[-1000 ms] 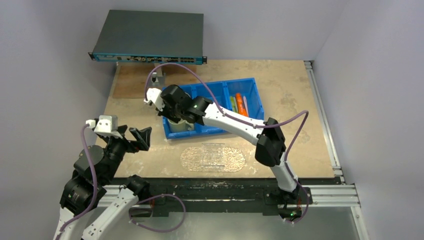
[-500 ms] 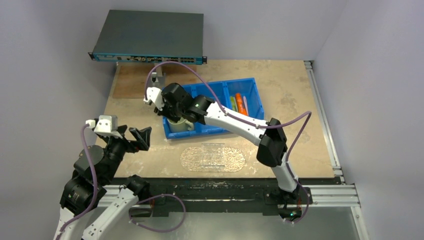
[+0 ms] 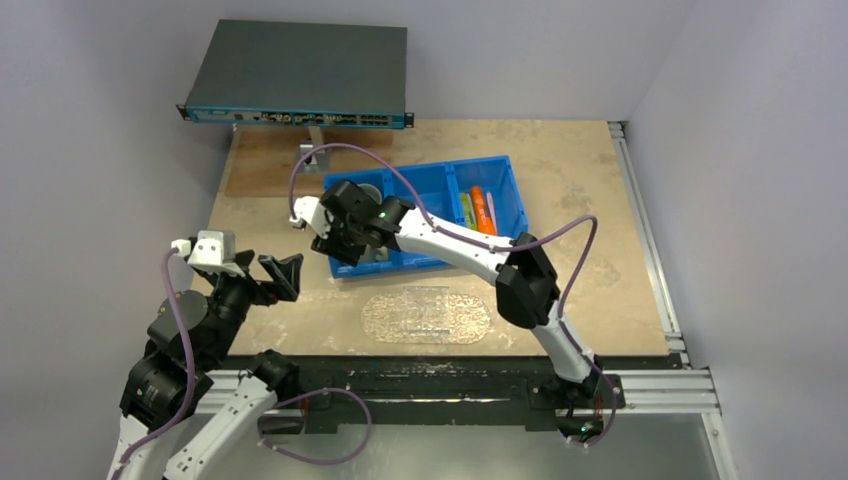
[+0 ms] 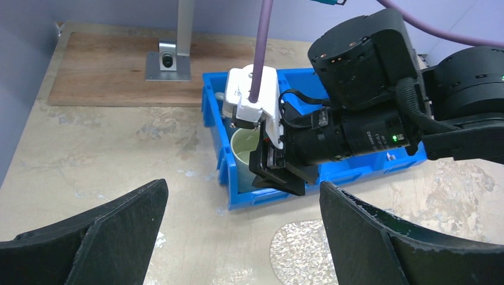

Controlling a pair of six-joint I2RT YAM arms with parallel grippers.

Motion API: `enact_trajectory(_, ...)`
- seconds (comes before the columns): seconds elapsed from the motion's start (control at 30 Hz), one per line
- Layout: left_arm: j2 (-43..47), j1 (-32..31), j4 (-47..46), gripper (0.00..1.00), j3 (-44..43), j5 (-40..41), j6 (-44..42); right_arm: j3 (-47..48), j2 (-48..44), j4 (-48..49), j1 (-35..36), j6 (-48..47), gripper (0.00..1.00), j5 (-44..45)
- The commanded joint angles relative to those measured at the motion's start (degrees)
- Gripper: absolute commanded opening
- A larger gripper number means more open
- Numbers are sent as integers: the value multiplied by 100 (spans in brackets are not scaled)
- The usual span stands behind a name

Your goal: Prepare toiletry sets of a toothbrush and toothpaste on the tray

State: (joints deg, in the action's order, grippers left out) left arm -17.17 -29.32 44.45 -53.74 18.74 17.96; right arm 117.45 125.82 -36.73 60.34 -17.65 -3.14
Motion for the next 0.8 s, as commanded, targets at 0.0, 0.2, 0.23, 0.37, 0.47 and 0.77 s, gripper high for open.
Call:
enact_trajectory(0.0, -22, 32, -128, 100, 25, -11, -47, 309, 42, -147, -137, -136, 51, -241)
enact_trajectory(0.2, -28, 32, -138, 100, 32, -20, -47, 481, 252, -147, -241, -151, 51, -332)
enact_trajectory(0.23, -28, 32, -137, 100, 30, -20, -40, 547, 305, -183, -254, -159, 51, -361)
enact_trajectory(0.37, -41, 33, -132, 100, 29, -29, -45, 733, 508, -285, -268, -155, 51, -499)
enact_trajectory(0.47, -49, 34, -142, 100, 29, -44, -53, 727, 610, -311, -277, -152, 49, -523)
enact_trajectory(0.77, -60, 45, -144, 100, 30, -72, -48, 664, 755, -426, -320, -151, 41, -654)
